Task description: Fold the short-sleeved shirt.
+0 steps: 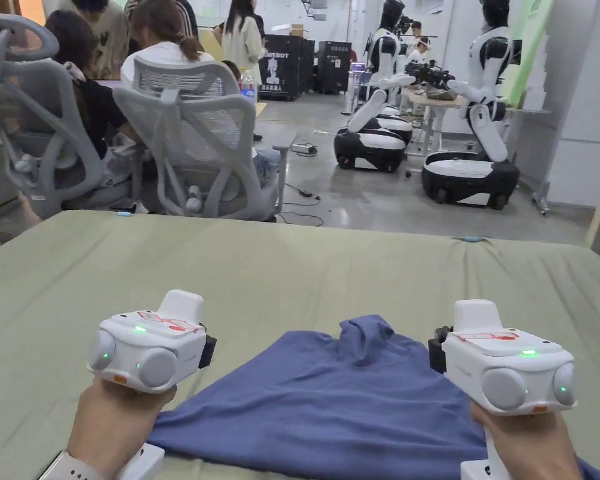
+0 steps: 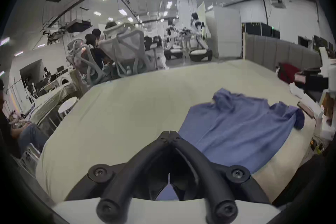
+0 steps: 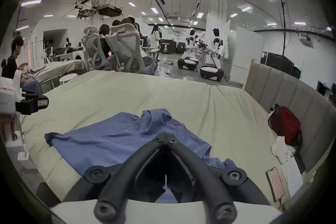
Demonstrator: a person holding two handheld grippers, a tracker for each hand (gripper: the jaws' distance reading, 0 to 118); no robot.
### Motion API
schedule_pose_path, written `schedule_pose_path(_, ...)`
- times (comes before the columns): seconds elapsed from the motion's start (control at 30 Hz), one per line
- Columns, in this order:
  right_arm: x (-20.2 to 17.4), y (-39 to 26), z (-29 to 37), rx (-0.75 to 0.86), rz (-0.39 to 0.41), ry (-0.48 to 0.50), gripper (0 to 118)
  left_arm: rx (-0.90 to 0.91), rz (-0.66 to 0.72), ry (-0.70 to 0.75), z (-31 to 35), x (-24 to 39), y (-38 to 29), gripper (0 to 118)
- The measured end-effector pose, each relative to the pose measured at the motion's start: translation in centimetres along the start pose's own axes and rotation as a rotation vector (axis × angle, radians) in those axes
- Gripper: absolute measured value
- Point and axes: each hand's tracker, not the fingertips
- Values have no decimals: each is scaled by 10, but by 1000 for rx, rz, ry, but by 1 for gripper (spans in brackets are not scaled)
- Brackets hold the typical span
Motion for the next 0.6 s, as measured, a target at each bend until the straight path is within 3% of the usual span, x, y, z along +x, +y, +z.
schedule_pose_path(0.17, -10, -8, -17, -25, 16, 25, 0, -343, 253, -52, -14, -83, -41, 0)
schedule_pose_path(0.23, -12, -12, -26, -47, 18, 33, 0, -404, 269, -47, -17, -99, -62, 0)
schedule_pose_path(0.27, -14, -14, -31, -55, 18, 37, 0, -424, 307, -69, -17, -104, -70, 12)
schedule_pose_path(0.3, -15, -15, -35, -64, 18, 41, 0, -435, 384, -92, -18, -110, -78, 55)
schedule_pose_path(0.33, -16, -15, -39, -73, 20, 43, 0, -436, 443, -119, -21, -113, -84, 88)
schedule_pose_path(0.37, -18, -16, -42, -78, 22, 46, 0, -447, 480, -145, -25, -114, -91, 108)
schedule_pose_path(0.43, -21, -16, -48, -86, 28, 50, 0, -458, 487, -205, -32, -112, -97, 91)
schedule_pose_path(0.5, -21, -16, -51, -93, 30, 53, 0, -461, 507, -212, -41, -108, -99, 83)
schedule_pose_path(0.6, -19, -17, -59, -106, 33, 51, 0, -489, 533, -241, -70, -114, -103, 39)
